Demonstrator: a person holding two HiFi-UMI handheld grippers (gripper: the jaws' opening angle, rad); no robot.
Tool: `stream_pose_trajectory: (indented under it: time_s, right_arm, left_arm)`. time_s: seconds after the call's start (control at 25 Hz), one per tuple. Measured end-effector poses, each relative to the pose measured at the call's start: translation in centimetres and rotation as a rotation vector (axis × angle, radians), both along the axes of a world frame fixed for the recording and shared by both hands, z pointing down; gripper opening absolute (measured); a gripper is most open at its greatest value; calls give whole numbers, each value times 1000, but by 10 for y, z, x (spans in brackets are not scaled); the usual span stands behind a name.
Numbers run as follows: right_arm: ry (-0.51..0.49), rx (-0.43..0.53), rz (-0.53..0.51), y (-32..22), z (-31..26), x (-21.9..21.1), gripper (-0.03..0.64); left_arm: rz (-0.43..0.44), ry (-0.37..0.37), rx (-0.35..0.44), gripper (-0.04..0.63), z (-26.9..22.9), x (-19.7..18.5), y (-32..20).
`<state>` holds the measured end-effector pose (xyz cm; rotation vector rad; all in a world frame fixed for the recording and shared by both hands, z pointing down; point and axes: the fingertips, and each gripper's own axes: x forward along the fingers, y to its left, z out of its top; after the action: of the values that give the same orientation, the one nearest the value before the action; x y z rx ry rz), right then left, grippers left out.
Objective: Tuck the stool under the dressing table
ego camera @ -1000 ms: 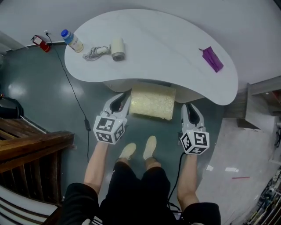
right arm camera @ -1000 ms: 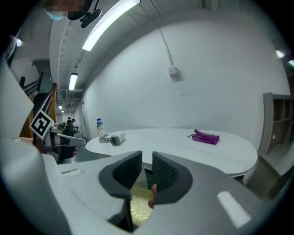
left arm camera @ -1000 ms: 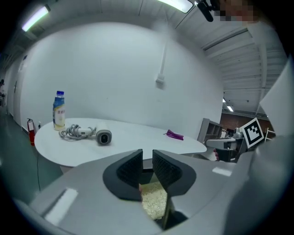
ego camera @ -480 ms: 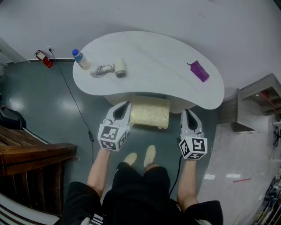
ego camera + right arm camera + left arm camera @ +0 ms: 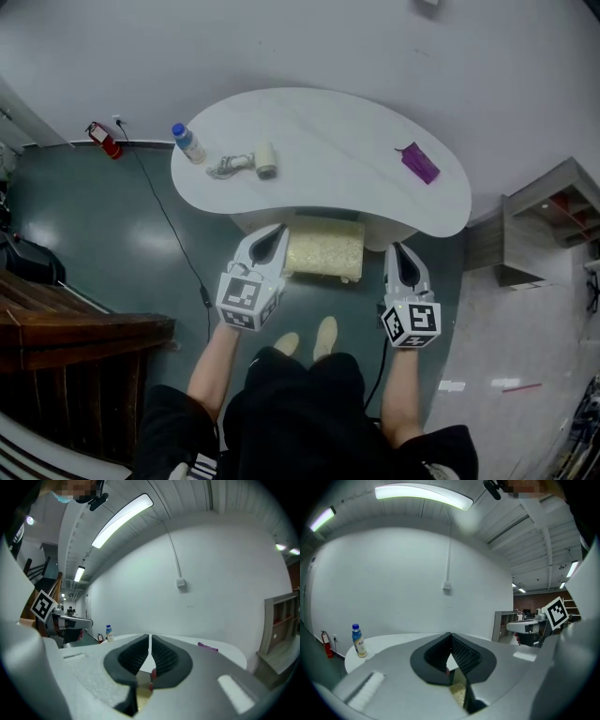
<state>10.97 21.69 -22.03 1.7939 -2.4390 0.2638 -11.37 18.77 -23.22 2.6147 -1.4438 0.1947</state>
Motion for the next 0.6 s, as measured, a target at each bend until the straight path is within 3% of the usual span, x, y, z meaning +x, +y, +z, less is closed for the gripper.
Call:
stream_pose_trajectory:
  time_s: [0.6]
  right_arm:
    - [16, -23, 22, 40, 5, 0, 22]
  left_arm:
    - [5, 6, -41, 8, 14, -4, 38]
